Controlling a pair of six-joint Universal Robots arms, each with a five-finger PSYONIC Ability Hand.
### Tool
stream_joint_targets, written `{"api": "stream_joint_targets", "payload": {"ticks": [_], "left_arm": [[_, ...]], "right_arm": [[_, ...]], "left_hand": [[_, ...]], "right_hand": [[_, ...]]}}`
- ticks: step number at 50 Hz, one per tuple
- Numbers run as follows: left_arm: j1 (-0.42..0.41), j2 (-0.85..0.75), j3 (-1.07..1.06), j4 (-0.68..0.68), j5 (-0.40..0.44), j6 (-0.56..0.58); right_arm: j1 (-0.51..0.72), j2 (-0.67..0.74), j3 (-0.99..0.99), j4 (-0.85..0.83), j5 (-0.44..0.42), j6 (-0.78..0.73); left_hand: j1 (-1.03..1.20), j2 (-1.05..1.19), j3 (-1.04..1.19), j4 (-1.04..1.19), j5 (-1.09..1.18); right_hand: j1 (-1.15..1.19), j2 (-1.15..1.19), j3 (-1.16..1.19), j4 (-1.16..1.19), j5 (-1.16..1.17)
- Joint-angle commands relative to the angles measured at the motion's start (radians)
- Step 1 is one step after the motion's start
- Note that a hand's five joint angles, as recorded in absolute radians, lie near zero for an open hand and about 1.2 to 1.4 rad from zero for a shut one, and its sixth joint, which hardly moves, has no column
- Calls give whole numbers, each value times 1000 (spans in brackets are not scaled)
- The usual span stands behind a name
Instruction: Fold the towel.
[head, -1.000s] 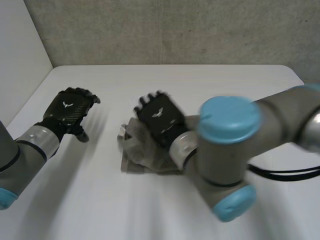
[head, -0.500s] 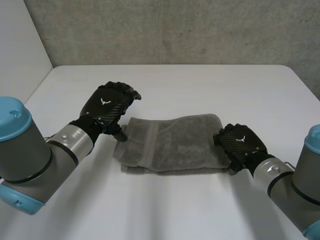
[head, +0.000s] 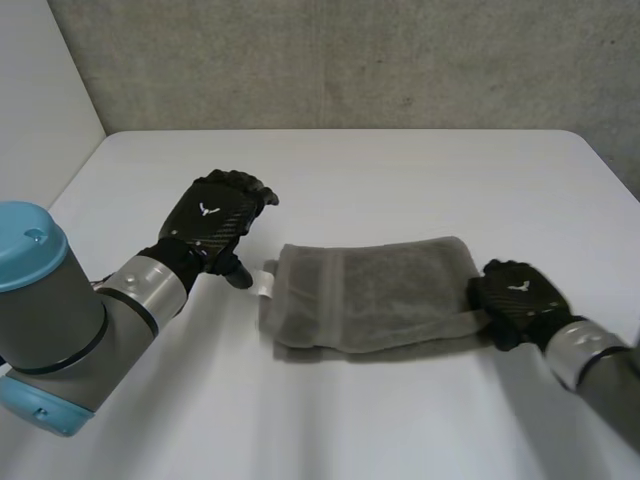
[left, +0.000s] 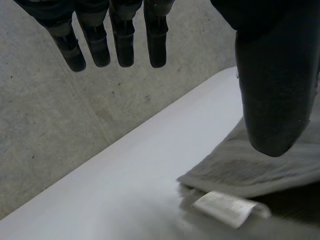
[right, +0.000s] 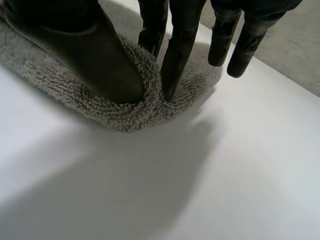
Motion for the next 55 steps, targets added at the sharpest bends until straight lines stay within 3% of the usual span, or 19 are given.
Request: {"api": "stream_joint_targets", "payload": {"ticks": [1, 6, 11, 12, 17, 28, 32, 33, 34, 35, 41, 47, 55], "left_arm": [[11, 6, -8, 0, 0, 0], [14, 1, -2, 6, 0, 0], [14, -2, 3, 10, -1, 0], [14, -2, 3, 10, -1, 0], [12, -2, 3, 10, -18, -12], [11, 1, -2, 10, -43, -23], [12, 1, 0, 10, -43, -25], [11, -2, 3, 10, -43, -25], [9, -3, 6, 10, -43, -25], [9, -3, 6, 10, -43, -25], [-4, -3, 19, 26, -44, -44], [-44, -3, 53, 30, -44, -121], [-103, -46, 102, 30, -44, -215]], "right_arm": [[-162, -151, 2, 121, -134, -53], [-141, -179, -65, 186, -141, -55], [112, -171, -180, 199, -107, -15], [112, -171, -180, 199, -107, -15], [380, -26, -306, 180, -21, -15], [622, 208, -392, 120, 48, -1], [628, 217, -387, 90, 79, -1], [625, 210, -380, 81, 96, -1], [625, 210, -380, 81, 96, -1], [623, 199, -372, 75, 114, 1], [603, 124, -343, 64, 142, 71], [420, -5, -286, 66, 137, 270], [290, 2, -266, 74, 146, 396]], "left_hand": [[-23, 6, -52, -59, -10], [-23, 6, -52, -59, -10], [-28, 0, -52, -59, -16], [-28, 0, -52, -59, -16], [-31, -3, -52, -59, -19], [-37, -9, -52, -59, -25], [-43, -15, -52, -59, -31], [-43, -15, -52, -59, -31], [-46, -18, -52, -59, -34], [-46, -18, -52, -59, -34], [-58, -29, -52, -59, -45], [-61, -32, -52, -59, -48], [-58, -29, -52, -59, -45]], "right_hand": [[121, 132, -43, -76, 81], [121, 132, -43, -76, 81], [121, 132, -43, -76, 81], [121, 132, -43, -76, 81], [121, 132, -43, -76, 81], [121, 132, -43, -76, 81], [70, 80, -43, -76, 29], [-541, -530, -43, -76, -582], [-547, -536, -43, -76, -588], [-1047, -1036, -43, -76, -1088], [-1100, -1090, -43, -76, -1141], [-1100, -1090, -43, -76, -1141], [-1100, -1090, -43, -76, -1141]]}}
